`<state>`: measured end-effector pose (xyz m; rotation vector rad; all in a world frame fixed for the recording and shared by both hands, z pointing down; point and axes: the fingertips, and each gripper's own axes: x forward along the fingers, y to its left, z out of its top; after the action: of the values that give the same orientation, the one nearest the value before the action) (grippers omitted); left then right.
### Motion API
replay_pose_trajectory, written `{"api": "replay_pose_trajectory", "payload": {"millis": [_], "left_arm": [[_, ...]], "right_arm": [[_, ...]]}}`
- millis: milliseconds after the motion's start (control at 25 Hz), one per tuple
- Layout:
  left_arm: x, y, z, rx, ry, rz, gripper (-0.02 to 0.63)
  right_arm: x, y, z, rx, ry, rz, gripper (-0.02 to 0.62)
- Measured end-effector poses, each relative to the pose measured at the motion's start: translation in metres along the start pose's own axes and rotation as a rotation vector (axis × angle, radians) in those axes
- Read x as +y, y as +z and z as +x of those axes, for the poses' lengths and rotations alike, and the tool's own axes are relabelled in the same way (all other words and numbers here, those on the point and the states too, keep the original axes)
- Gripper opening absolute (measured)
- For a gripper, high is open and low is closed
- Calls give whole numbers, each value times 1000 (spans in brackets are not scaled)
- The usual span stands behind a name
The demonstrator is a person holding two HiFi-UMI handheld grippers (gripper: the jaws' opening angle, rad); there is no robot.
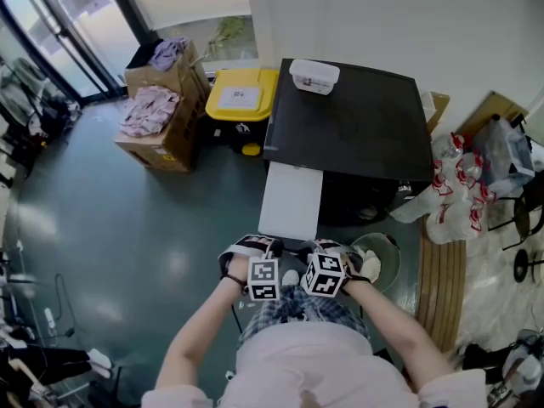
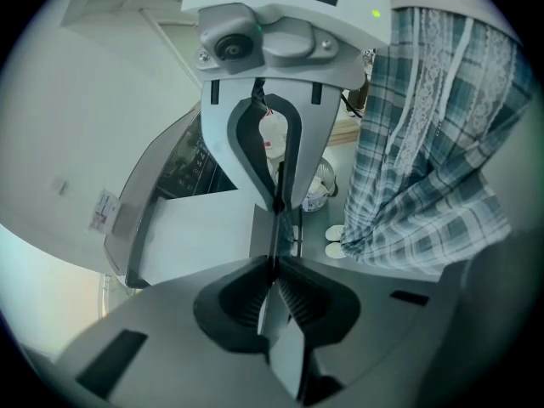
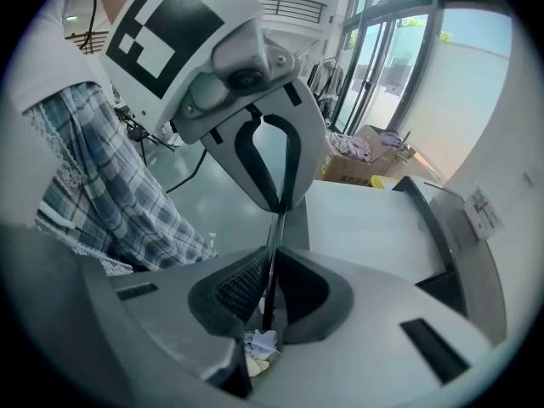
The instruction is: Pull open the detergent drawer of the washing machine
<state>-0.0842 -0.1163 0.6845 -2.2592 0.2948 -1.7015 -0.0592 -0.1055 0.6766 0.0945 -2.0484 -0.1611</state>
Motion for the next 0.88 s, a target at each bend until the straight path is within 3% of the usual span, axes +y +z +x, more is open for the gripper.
{"api": "replay_pose_trajectory", "payload": {"millis": [400,480,600,720,880], "left_arm": [[2,1,-1,-38,-52,-95,60],[2,3,-3,-58,-71,-116,68],[3,7,-7,-88,-97,-138,193],[5,8,-7,-113,-104,-153,268],[11,17,-8,-153,-106,-169,295]], "right_arm": [[-1,0,1,-31,35,56,58],[-1,1,1,-41,49,71,107],[-5,1,-1,-63,63,108,178],[-6,4,-4,-100,93,153,279],[-9,4,-7,-123,110,181,323]]}}
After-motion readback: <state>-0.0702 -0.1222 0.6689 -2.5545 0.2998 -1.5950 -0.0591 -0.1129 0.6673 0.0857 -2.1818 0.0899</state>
